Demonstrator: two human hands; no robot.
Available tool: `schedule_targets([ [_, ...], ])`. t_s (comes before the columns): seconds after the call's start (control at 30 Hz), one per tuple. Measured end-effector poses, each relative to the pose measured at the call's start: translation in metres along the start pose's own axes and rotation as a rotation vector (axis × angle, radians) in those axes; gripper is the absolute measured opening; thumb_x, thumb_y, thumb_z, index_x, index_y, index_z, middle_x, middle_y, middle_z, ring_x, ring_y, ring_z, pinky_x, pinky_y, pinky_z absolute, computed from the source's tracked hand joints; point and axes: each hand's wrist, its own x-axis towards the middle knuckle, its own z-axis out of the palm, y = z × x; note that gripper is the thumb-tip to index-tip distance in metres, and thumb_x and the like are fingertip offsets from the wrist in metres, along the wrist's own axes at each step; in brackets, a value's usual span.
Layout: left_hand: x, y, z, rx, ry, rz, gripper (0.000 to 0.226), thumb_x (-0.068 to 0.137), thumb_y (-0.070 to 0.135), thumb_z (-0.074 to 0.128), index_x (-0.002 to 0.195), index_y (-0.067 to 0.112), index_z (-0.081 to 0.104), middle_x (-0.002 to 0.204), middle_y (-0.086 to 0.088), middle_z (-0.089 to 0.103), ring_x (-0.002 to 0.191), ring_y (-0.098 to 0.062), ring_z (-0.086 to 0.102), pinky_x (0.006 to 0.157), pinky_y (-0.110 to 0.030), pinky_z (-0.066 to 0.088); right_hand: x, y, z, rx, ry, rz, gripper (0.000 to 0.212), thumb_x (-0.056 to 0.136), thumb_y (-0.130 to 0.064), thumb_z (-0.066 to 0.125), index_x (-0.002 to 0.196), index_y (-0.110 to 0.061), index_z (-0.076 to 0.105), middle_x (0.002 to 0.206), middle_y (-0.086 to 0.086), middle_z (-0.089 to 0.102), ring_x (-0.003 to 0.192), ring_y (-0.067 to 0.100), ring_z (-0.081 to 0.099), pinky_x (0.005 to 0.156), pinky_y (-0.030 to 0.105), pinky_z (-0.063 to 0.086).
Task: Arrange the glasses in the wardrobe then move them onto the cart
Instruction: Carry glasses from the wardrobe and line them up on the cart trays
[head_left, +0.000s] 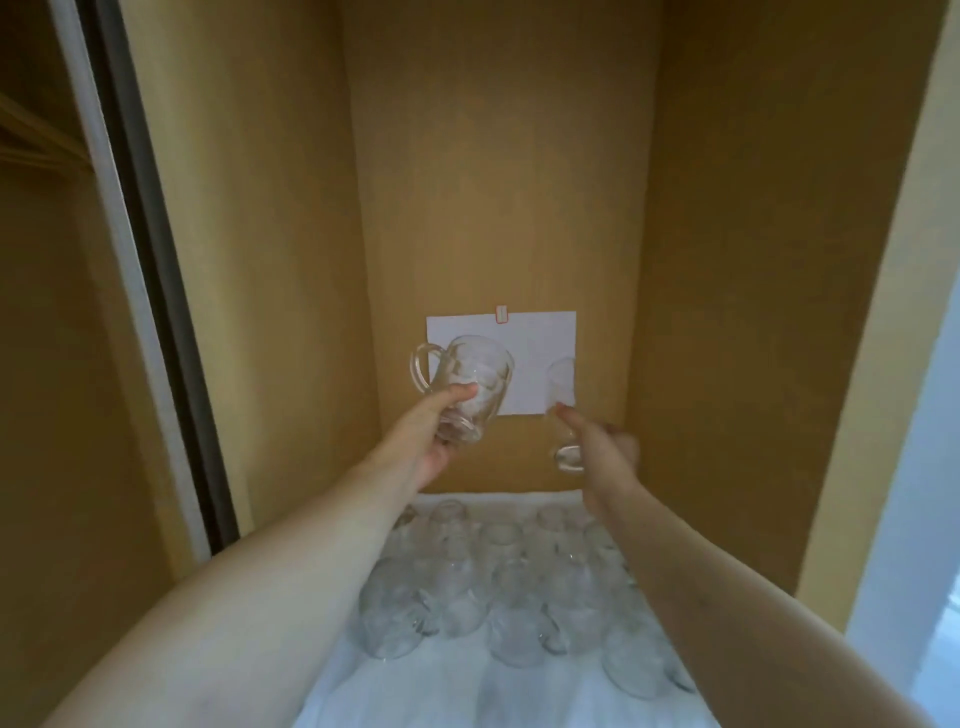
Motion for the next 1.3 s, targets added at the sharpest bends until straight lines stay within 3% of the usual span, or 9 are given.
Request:
schedule_targets([
  [0.1, -0.026, 0.0, -0.006, -0.01, -0.075, -0.024, 0.061, 0.064, 0.01, 0.086, 0.12, 0.005, 0.064, 0.098, -0.014, 0.076, 0.069, -0.023, 0.073, 0.053, -0.028, 0.056, -0.033, -0.002, -0.003, 0.002, 0.049, -0.037, 0.098, 0.058, -0.048, 0.095, 0.135, -0.006, 0.053, 0.109, 0.004, 0.069, 0.098, 0.022, 0.067, 0.087, 0.039, 0.045],
  [0.3, -0.074, -0.013, -0.017, 0.117, -0.175, -0.033, 0.053, 0.064, 0.023, 0.084, 0.113, 0.007, 0.07, 0.09, -0.009, 0.073, 0.072, -0.022, 0.071, 0.067, -0.033, 0.061, -0.113, 0.002, -0.026, -0.049, 0.096, -0.11, 0.09, 0.063, -0.044, 0.092, 0.137, -0.014, 0.05, 0.116, 0.005, 0.066, 0.073, 0.019, 0.075, 0.061, 0.032, 0.054],
  [0.43, -0.098, -0.031, -0.011, 0.174, -0.222, -0.101, 0.042, 0.075, 0.026, 0.081, 0.113, 0.011, 0.073, 0.084, -0.005, 0.075, 0.064, -0.02, 0.071, 0.054, -0.024, 0.055, -0.158, 0.006, -0.055, -0.043, 0.178, -0.091, 0.086, 0.055, -0.048, 0.093, 0.126, -0.023, 0.052, 0.113, 0.004, 0.068, 0.075, 0.023, 0.077, 0.067, 0.038, 0.062],
  [0.53, -0.117, -0.048, 0.004, 0.199, -0.289, -0.154, 0.054, 0.063, 0.029, 0.083, 0.114, 0.013, 0.072, 0.091, -0.007, 0.077, 0.07, -0.022, 0.072, 0.067, -0.032, 0.058, -0.187, 0.009, -0.083, -0.055, 0.269, -0.104, 0.085, 0.054, -0.043, 0.096, 0.122, -0.023, 0.05, 0.113, 0.005, 0.066, 0.094, 0.025, 0.073, 0.082, 0.046, 0.062],
  [0.63, -0.139, -0.065, 0.026, 0.154, -0.386, -0.191, 0.052, 0.063, 0.026, 0.082, 0.111, 0.013, 0.069, 0.088, -0.006, 0.077, 0.066, -0.018, 0.072, 0.059, -0.028, 0.056, -0.21, 0.008, -0.113, -0.052, 0.345, -0.152, 0.075, 0.057, -0.034, 0.094, 0.116, -0.024, 0.051, 0.11, 0.007, 0.067, 0.093, 0.024, 0.072, 0.082, 0.044, 0.062],
  [0.77, -0.165, -0.093, 0.063, 0.117, -0.47, -0.234, 0.065, 0.067, 0.017, 0.084, 0.128, 0.007, 0.065, 0.106, -0.011, 0.073, 0.082, -0.022, 0.072, 0.066, -0.031, 0.058, -0.232, -0.002, -0.156, -0.015, 0.397, -0.182, 0.067, 0.069, -0.018, 0.092, 0.123, -0.011, 0.054, 0.108, 0.02, 0.066, 0.088, 0.023, 0.07, 0.071, 0.034, 0.063],
  [0.97, -0.195, -0.148, 0.143, 0.083, -0.565, -0.264, 0.06, 0.07, 0.02, 0.085, 0.126, 0.01, 0.066, 0.109, -0.012, 0.073, 0.089, -0.027, 0.072, 0.08, -0.039, 0.058, -0.254, -0.026, -0.244, -0.093, 0.513, -0.216, 0.09, 0.07, -0.027, 0.092, 0.145, -0.017, 0.044, 0.121, 0.008, 0.059, 0.111, 0.029, 0.063, 0.103, 0.048, 0.051],
  [1.13, -0.22, -0.197, 0.224, 0.142, -0.572, -0.323, 0.078, 0.055, 0.027, 0.096, 0.126, 0.013, 0.066, 0.116, -0.015, 0.073, 0.099, -0.035, 0.071, 0.1, -0.051, 0.054, -0.274, -0.048, -0.329, -0.103, 0.6, -0.229, 0.088, 0.068, -0.026, 0.093, 0.142, -0.017, 0.045, 0.123, 0.008, 0.056, 0.111, 0.029, 0.061, 0.104, 0.048, 0.051],
  [1.3, -0.251, -0.251, 0.299, 0.114, -0.636, -0.39, 0.072, 0.064, 0.029, 0.094, 0.128, 0.011, 0.066, 0.128, -0.023, 0.066, 0.114, -0.04, 0.066, 0.098, -0.05, 0.055, -0.292, -0.066, -0.416, -0.094, 0.707, -0.251, 0.091, 0.064, -0.027, 0.096, 0.14, -0.014, 0.047, 0.123, 0.011, 0.058, 0.11, 0.03, 0.063, 0.102, 0.048, 0.052],
])
